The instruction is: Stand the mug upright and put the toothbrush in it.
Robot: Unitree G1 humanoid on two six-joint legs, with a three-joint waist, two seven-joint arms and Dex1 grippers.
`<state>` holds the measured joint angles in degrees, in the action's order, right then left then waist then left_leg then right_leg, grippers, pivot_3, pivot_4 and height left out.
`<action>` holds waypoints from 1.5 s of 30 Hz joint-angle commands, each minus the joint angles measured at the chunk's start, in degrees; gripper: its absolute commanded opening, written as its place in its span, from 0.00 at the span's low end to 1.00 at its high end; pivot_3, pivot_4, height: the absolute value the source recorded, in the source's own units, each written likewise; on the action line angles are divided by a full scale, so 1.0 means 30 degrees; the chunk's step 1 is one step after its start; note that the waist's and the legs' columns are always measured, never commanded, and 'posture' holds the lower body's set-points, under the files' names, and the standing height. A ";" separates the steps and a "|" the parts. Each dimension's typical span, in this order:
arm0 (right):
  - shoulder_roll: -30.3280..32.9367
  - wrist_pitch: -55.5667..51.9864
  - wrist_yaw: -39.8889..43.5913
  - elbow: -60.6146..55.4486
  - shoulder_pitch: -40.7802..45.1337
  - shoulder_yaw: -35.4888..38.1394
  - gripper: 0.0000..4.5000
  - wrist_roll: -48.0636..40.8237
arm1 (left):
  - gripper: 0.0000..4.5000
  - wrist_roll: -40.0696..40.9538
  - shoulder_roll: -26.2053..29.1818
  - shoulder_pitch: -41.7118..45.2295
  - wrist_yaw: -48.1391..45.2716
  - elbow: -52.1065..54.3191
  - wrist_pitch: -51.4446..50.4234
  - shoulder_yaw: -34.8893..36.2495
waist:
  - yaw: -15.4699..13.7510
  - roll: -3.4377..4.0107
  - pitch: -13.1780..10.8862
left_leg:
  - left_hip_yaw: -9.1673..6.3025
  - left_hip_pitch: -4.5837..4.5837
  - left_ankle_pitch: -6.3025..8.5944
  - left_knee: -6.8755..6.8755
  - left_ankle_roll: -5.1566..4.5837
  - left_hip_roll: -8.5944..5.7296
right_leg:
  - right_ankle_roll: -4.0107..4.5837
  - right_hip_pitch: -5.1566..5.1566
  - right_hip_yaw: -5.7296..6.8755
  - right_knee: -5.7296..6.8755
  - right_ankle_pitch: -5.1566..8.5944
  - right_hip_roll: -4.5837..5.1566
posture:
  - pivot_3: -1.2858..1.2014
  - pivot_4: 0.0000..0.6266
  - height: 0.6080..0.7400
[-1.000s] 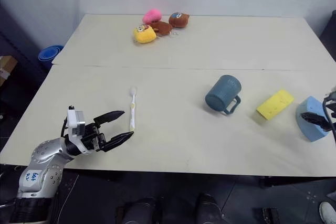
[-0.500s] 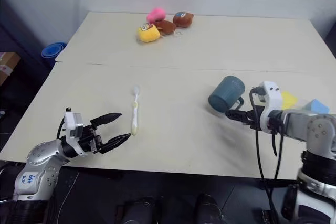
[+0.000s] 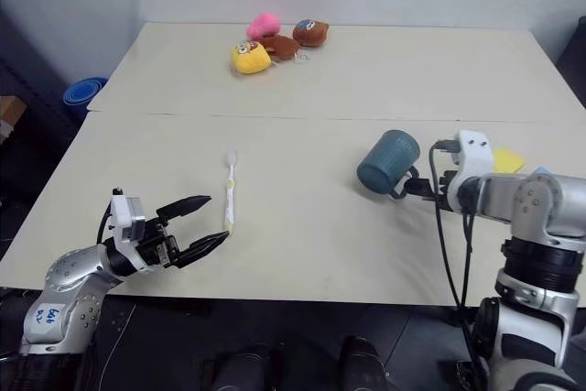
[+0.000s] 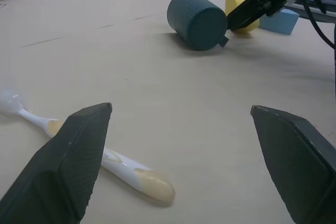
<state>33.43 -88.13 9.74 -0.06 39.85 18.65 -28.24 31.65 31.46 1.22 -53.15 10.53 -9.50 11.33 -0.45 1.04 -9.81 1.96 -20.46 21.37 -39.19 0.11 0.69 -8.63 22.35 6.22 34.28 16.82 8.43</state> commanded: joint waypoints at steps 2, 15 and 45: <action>-0.0468 0.1201 0.0210 0.1593 0.0720 -0.1249 0.91 0.0868 | 1.00 0.0120 0.0048 -0.0042 0.0125 0.0564 0.0161 0.0273 | 0.0205 -0.0078 0.0045 | 0.0008 0.0003 0.0000 0.0000 -0.0001 0.0002 | 0.0000 0.0004 -0.0008 0.0013 0.0000 0.0000 | 0.52 0.24 1.00; -0.0905 0.3331 0.2778 0.4155 0.1911 -0.4767 0.01 0.2149 | 1.00 0.0133 0.0122 -0.0259 0.0442 0.0902 0.0118 0.0345 | 0.0786 -0.0166 0.0111 | 0.0038 0.0048 0.0000 0.0026 0.0002 0.0049 | 0.0004 0.0017 -0.0023 0.0049 0.0002 -0.0030 | 0.52 0.24 1.00; -0.6614 3.6686 0.7993 0.9514 -0.2826 -0.8567 0.06 0.7509 | 1.00 0.0127 0.0246 -0.1760 0.2042 0.1446 0.0598 0.2430 | 0.0950 -0.0134 0.0085 | 0.0000 0.0051 0.0012 0.0030 0.0018 0.0040 | 0.0005 0.0021 -0.0009 0.0076 0.0002 -0.0008 | 0.52 0.24 1.00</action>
<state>12.20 23.19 30.59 30.37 32.58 -7.28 -4.54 31.25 31.56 -3.38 -47.31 12.77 -8.23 16.78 2.40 0.64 -9.55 1.96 -20.31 21.40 -39.11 0.17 0.82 -8.62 22.41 6.19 34.51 16.83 8.41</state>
